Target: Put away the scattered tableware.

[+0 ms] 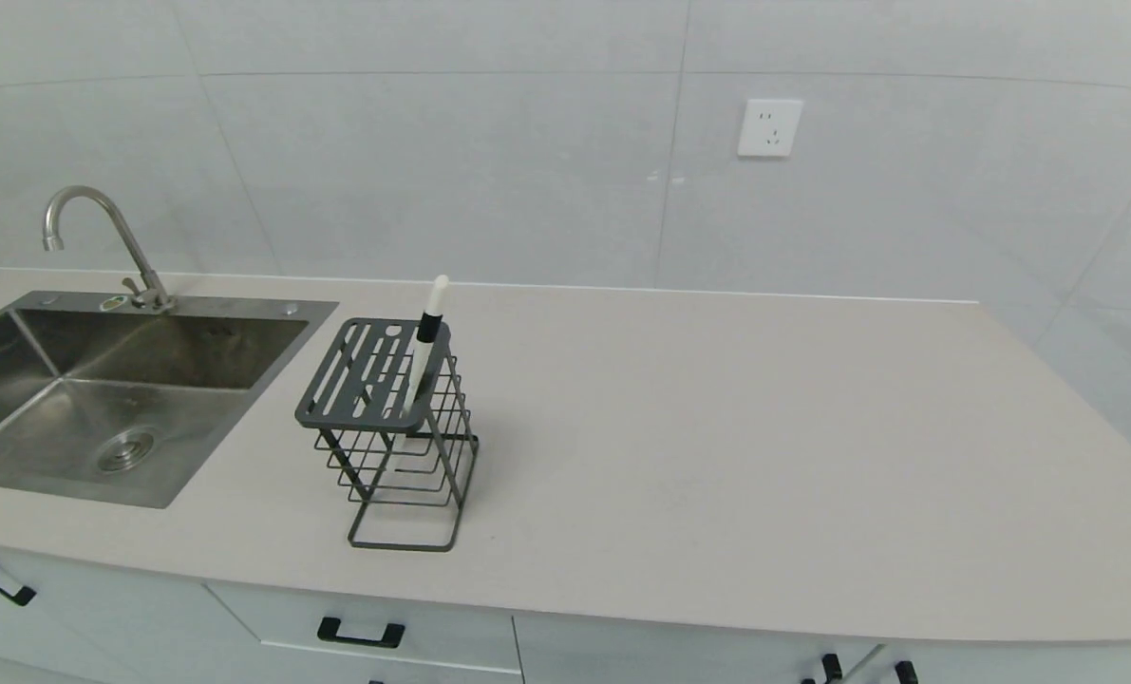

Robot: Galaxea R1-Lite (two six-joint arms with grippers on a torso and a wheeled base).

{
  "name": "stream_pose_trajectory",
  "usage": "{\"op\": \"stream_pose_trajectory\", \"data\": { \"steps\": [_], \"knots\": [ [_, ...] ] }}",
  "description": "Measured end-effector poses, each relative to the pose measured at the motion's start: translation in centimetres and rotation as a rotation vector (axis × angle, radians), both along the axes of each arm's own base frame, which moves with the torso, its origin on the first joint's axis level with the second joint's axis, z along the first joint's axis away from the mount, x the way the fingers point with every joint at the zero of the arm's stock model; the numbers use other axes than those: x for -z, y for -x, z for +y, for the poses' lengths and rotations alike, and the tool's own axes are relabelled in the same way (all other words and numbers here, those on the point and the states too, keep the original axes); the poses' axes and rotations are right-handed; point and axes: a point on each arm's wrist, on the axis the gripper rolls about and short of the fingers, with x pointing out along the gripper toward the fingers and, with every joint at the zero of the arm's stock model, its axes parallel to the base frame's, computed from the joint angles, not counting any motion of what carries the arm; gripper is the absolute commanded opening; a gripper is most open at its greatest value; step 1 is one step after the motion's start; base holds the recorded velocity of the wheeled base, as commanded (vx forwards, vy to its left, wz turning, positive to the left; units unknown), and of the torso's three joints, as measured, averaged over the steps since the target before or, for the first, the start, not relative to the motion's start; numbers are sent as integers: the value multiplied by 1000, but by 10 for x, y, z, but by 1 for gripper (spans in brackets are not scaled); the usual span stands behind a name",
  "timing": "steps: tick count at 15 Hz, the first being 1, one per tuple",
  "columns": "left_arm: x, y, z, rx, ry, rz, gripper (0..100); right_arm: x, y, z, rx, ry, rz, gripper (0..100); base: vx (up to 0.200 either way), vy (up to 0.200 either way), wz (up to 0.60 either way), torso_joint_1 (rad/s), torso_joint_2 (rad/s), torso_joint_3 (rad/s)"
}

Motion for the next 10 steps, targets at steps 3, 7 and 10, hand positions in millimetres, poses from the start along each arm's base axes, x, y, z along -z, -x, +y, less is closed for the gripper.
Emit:
{"op": "stream_pose_trajectory", "data": {
  "steps": [3, 7, 10],
  "knots": [
    [0, 0, 0, 1, 0, 0, 100, 0, 0, 0, 1, 0, 1, 100, 0, -200, 0, 7, 5, 6],
    [0, 0, 0, 2, 0, 1, 100, 0, 0, 0, 1, 0, 0, 100, 0, -50, 0, 1, -1, -1],
    [0, 0, 0, 2, 0, 0, 100, 0, 0, 0, 3, 0, 1, 100, 0, 0, -400, -3, 3, 2]
  ]
}}
